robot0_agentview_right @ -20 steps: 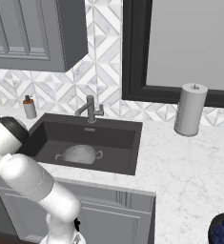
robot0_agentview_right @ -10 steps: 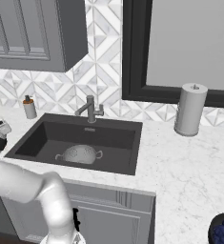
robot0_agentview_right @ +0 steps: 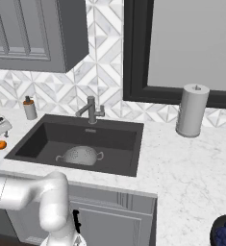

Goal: Put the colander in the sink, put the tangerine, tangerine, tangerine in the colander, and turn on the sink faucet and pour water over the colander.

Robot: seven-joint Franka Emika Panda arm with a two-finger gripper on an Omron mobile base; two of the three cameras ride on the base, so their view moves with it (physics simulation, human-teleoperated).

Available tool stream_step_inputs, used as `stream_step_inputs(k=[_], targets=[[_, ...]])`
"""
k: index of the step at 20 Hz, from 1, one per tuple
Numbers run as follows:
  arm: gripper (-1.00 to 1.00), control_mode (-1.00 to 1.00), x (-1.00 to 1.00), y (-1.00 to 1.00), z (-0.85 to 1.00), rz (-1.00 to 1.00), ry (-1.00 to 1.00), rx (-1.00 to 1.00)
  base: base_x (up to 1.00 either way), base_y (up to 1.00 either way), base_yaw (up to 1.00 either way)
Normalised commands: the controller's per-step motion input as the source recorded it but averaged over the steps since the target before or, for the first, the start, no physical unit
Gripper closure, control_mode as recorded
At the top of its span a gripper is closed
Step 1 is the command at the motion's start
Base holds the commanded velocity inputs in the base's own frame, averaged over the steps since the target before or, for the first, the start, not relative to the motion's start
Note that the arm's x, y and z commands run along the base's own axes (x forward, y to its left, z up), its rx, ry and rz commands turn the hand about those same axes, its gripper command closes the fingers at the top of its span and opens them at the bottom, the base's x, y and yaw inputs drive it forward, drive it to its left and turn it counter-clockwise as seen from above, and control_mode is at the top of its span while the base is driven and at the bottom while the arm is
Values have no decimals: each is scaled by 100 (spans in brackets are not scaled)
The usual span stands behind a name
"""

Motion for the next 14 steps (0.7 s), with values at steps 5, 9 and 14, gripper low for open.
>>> stream_step_inputs(k=[5, 9, 14], targets=[[-100, -100, 0, 0, -15, 13, 0, -5, 0, 0, 0], [-100, -100, 0, -1, -2, 13, 0, -1, 0, 0, 0], [-100, -100, 0, -13, -15, 12, 0, -3, 0, 0, 0]])
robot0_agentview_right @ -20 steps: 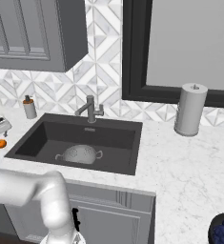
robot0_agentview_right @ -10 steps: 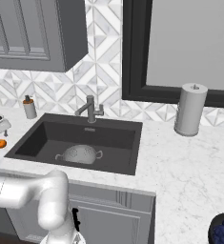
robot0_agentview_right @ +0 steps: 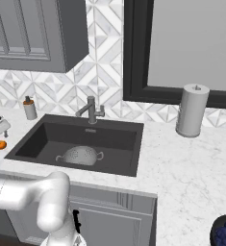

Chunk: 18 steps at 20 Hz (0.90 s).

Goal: Put the colander in the sink, put the tangerine, tangerine, tangerine in the colander, and turn on the sink faucet and pour water over the colander.

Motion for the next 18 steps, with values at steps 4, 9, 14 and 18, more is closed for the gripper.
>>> stream_step_inputs(k=[4, 9, 14, 18], targets=[[-100, -100, 0, -18, -22, 12, 0, -1, 0, 0, 0], [-100, -100, 0, -7, -22, 15, 0, 0, 0, 0, 0], [-100, -100, 0, 0, -20, 16, 0, 0, 0, 0, 0], [-100, -100, 0, 0, -23, 14, 0, 0, 0, 0, 0]])
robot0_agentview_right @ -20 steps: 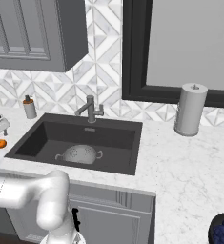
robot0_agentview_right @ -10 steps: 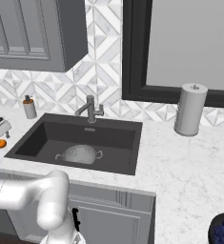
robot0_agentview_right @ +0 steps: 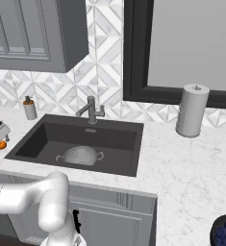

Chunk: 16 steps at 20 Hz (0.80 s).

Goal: Put the colander in the sink, put the tangerine, tangerine, tangerine in the colander, and turn on the sink faucet and pour water over the colander.

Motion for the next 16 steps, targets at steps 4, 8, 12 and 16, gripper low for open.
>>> stream_step_inputs(k=[4, 8, 12, 16], targets=[[100, -100, 0, -2, -26, 10, 2, 0, 0, 0, 0], [100, -100, 0, 0, -32, 9, 6, 0, 0, 0, 0], [100, -100, 0, -16, -20, 5, 7, 2, 0, 0, 0], [100, -100, -1, -25, 2, 1, 2, 7, 0, 0, 0]])
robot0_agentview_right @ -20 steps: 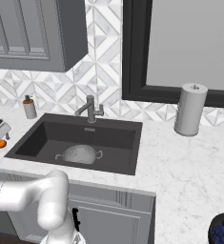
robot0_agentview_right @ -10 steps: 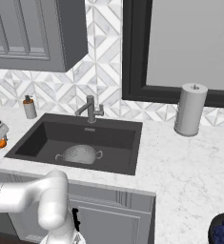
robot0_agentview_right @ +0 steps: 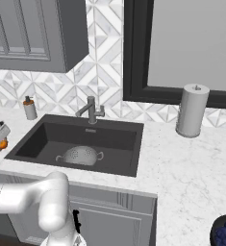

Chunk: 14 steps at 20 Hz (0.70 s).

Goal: Put the colander in the sink, put the tangerine, tangerine, tangerine in the colander, and turn on the sink faucet and pour water over the colander.

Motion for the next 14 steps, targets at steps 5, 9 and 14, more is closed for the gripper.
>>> stream_step_inputs(k=[5, 9, 14], targets=[[100, -100, -24, -61, 16, 0, 0, 20, 0, 0, 0], [100, -100, -31, -90, 19, 0, 0, 32, 0, 0, 0], [100, -100, -42, -75, 14, 0, 0, 32, 0, 0, 0]])
